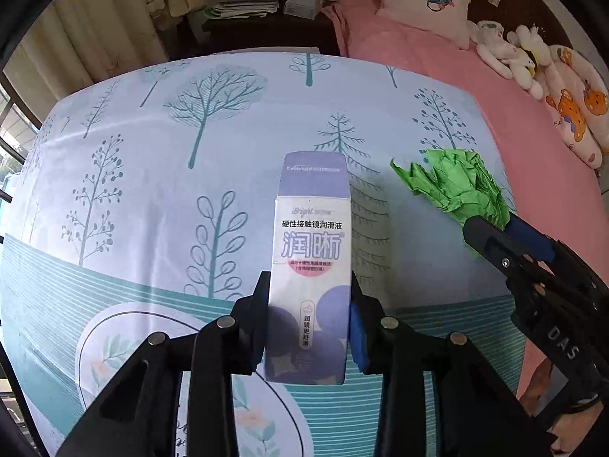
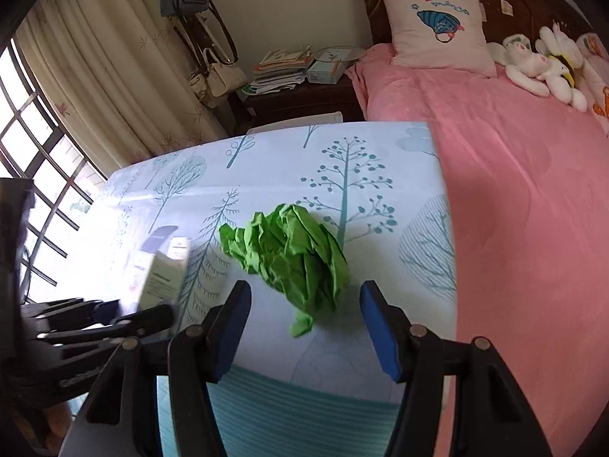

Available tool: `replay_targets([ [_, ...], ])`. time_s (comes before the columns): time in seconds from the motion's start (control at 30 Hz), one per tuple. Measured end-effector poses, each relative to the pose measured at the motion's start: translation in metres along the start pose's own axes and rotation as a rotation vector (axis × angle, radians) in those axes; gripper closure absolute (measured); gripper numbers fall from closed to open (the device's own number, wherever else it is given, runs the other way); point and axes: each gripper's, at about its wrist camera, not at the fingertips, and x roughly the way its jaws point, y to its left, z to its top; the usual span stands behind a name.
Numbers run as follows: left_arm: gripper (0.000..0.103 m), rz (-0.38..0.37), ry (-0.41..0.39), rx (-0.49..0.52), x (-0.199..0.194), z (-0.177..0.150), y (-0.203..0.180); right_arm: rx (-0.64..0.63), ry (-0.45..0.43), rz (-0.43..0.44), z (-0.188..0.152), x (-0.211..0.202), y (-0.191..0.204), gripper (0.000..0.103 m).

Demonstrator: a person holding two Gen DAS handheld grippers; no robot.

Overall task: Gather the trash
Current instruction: 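Grasp the white lubricant box with the left tool while the right tool grasps the green wrapper, then carry the white box and green wrapper over the trash bin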

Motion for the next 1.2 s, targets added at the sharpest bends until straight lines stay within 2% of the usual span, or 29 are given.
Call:
replay_targets([
  [0.2, 0.069, -0.01, -0.047, -0.048, -0.021, -0.002, 0.03, -0.044, 0.007, -0.05, 0.011, 0.019, 0.013, 0.044],
  [0.27, 0.069, -0.003, -0.071, -0.049, -0.031, -0.003, 0.036, -0.033, 0.015, -0.028, 0.012, 0.019, 0.015, 0.066],
  [0.3, 0.069, -0.001, -0.082, -0.051, -0.035, -0.003, 0.039, -0.023, 0.023, -0.02, 0.011, 0.018, 0.016, 0.074],
  [0.5, 0.069, -0.014, -0.146, -0.065, -0.08, -0.019, 0.06, 0.001, -0.012, 0.032, -0.002, -0.018, 0.04, 0.075],
  [0.7, 0.069, -0.058, -0.203, -0.069, -0.134, -0.041, 0.08, 0.011, -0.07, 0.06, -0.031, -0.079, 0.082, 0.075],
  [0.9, 0.069, -0.106, -0.273, -0.018, -0.205, -0.097, 0.113, 0.077, -0.143, 0.064, -0.087, -0.157, 0.137, 0.075],
  [1.2, 0.069, -0.216, -0.348, 0.137, -0.3, -0.215, 0.176, 0.258, -0.288, 0.034, -0.2, -0.276, 0.239, 0.074],
])
